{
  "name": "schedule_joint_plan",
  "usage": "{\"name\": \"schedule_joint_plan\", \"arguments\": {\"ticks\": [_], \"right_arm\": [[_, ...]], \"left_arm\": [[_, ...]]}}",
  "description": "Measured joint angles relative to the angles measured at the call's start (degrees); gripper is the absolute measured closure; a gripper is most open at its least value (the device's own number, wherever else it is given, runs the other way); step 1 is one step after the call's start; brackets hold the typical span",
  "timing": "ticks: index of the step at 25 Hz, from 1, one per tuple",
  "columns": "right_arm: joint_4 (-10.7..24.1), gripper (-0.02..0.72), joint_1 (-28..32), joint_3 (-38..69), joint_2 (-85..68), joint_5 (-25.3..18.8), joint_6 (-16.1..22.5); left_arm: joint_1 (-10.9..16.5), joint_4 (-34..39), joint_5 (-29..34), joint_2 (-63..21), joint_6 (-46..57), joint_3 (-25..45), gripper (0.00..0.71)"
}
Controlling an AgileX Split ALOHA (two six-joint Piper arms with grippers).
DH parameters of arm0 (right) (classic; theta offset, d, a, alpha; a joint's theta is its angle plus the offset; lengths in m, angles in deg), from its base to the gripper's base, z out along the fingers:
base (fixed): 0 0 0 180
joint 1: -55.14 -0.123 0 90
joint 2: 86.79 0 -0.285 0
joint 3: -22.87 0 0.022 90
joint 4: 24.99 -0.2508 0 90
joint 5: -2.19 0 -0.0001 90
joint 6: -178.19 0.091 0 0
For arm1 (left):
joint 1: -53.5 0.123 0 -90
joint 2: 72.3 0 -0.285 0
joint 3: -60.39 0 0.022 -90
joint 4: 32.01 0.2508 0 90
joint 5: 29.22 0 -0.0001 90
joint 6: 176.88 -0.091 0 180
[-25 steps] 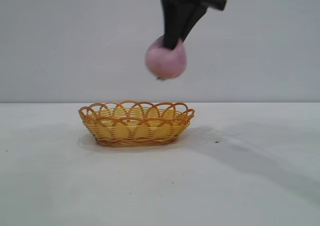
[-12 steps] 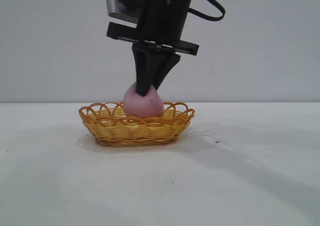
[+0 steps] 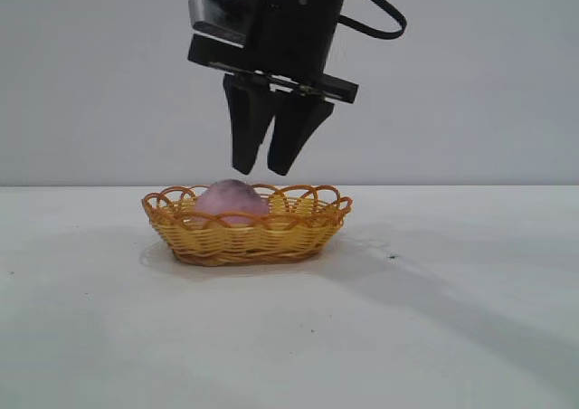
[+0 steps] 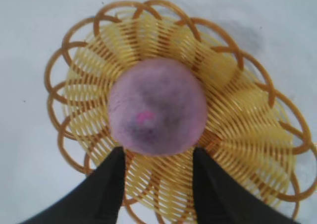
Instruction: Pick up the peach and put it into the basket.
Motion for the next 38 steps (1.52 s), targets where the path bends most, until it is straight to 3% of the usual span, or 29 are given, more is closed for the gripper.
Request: {"name": "schedule_joint_plan", "arguments": {"ticks": [4, 17, 21, 31, 38], "right_arm": [[4.6, 0.398, 2.6, -1.2, -0.7, -1.1, 3.6], [6.4, 0.398, 24.2, -1.7, -1.2, -6.4, 9.5], [8.8, 0.398, 28.3, -1.7, -1.2, -9.1, 10.0], [11.0, 0.398, 31.8, -0.9, -9.5, -9.7, 10.3], [10.9, 0.398, 31.8, 13.5, -27.7, -10.0, 10.4]], "left_arm": [[0.0, 0.0, 0.0, 0.0, 0.0, 0.0, 0.205], [0.0, 0.0, 0.0, 0.0, 0.0, 0.0, 0.205], [0.0, 0.0, 0.0, 0.0, 0.0, 0.0, 0.205], [0.0, -0.1, 0.0, 0.0, 0.0, 0.0, 0.205], [0.0, -0.1, 0.0, 0.0, 0.0, 0.0, 0.205]]}}
